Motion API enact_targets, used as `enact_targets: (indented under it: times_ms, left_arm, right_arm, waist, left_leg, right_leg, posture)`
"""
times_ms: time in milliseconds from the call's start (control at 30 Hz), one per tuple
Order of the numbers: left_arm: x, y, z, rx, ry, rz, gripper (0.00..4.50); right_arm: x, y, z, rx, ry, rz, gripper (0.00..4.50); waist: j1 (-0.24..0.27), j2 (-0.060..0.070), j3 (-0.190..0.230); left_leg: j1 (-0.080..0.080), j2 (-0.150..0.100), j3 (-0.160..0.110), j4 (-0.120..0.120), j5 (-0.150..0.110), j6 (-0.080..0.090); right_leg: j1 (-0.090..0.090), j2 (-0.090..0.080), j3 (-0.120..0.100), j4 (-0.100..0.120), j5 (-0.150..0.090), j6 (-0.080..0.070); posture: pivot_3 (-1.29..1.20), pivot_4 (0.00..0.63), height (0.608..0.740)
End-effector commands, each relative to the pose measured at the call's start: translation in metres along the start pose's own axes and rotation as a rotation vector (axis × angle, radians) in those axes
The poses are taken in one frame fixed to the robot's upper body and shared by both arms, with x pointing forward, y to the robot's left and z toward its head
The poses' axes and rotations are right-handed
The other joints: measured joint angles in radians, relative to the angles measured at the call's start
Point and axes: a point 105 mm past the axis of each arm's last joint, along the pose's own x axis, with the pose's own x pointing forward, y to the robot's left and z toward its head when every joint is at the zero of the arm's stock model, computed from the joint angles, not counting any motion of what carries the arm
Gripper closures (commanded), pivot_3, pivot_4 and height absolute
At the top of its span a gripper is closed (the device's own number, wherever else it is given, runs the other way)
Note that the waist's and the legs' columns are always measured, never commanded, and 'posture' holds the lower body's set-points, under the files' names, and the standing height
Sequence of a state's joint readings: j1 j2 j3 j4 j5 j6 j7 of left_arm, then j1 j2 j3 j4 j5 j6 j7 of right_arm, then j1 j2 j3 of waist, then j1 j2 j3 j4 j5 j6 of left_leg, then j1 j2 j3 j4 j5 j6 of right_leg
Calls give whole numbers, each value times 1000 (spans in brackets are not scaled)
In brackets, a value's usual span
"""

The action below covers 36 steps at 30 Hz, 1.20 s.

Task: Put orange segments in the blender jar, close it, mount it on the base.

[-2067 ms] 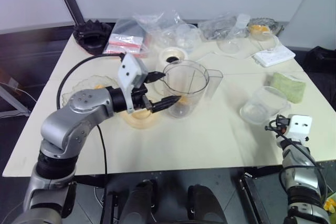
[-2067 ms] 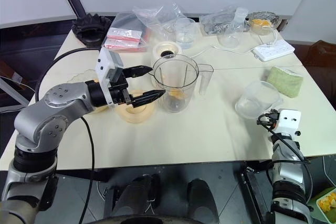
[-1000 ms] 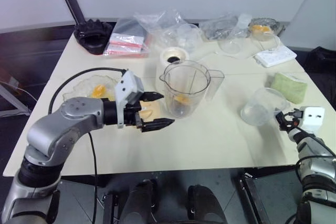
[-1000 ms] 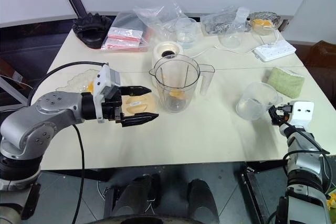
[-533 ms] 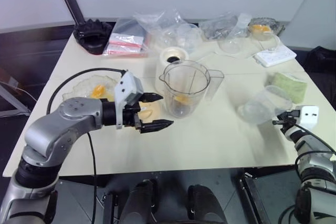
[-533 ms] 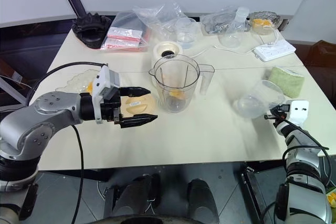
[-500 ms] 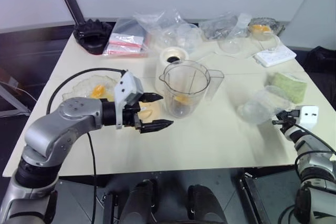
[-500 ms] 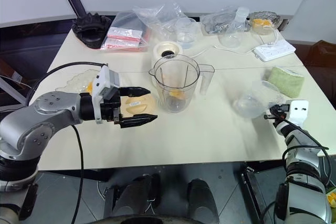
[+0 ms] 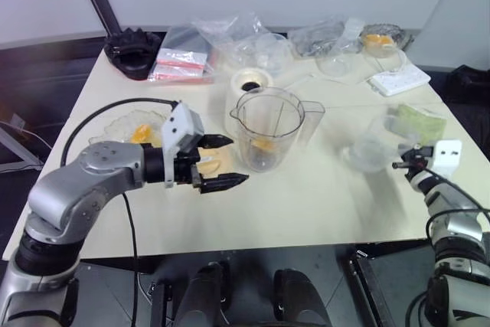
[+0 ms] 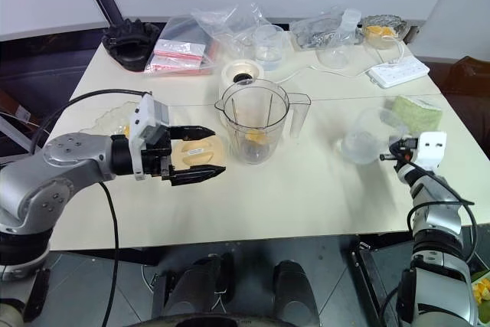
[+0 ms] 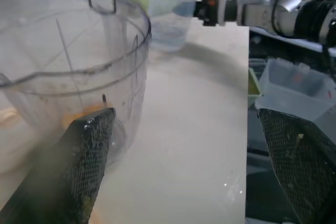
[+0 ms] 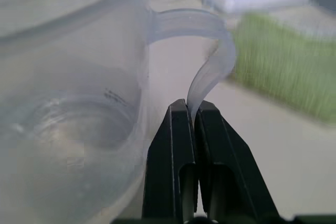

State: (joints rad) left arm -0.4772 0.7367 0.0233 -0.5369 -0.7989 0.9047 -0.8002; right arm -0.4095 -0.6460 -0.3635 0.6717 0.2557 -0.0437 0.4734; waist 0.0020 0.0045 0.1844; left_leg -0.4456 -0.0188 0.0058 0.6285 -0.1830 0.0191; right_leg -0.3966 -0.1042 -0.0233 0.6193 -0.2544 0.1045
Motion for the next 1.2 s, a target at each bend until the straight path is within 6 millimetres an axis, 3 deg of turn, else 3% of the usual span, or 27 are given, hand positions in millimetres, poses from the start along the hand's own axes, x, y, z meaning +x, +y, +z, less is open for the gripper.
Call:
enact_targets:
  times_ms: [33,233,333,400,600,933,1200]
  left_arm:
    - [-10,5,22,64,-40,17,0]
    - [-15,16,27,96,-23,34,0]
    - [-15,24,18,105,7,56,0]
    - [-14,26,17,93,-6,60,0]
    - [-10,31,-3,27,-10,107,0]
    - [-11,32,-1,35,-33,150,0]
    - [-8,30,-3,38,-32,152,0]
  right_arm:
    - [8,-3,90,-145,-162,18,4478]
    - [15,13,162,-253,-241,94,4478]
    - [24,34,198,-357,-278,164,4478]
    - [29,46,211,-394,-295,198,4478]
    - [36,78,224,-500,-334,300,4478]
    - [36,121,229,-744,-421,384,4478]
    - [37,136,236,-905,-504,361,4478]
  waist:
    - [2,1,1]
    - [4,1,1]
    - [-2,1,1]
    - [-5,0,2]
    - [5,-1,3]
    - [5,-3,4]
    - [1,-4,5]
  left_leg:
    - [0,0,0,0,0,0]
    - [0,0,1,-2,0,0]
    - [0,0,3,-2,0,0]
    - [-1,0,5,-2,0,0]
    - [-3,0,6,-3,-1,1]
    - [-6,0,13,-3,-1,2]
    - [-5,0,15,-2,-1,2]
  right_leg:
    - [0,0,0,0,0,0]
    - [-1,1,0,-1,0,0]
    - [-1,1,0,-2,0,0]
    - [-3,0,2,-1,0,0]
    - [-5,0,3,-2,0,0]
    - [-11,0,8,1,1,1]
    - [-13,1,11,6,1,1]
  posture:
    - [0,150,740]
    - [0,150,740]
    - [0,150,740]
    - [0,150,740]
    - [0,150,740]
    - [0,150,740]
    - [0,150,740]
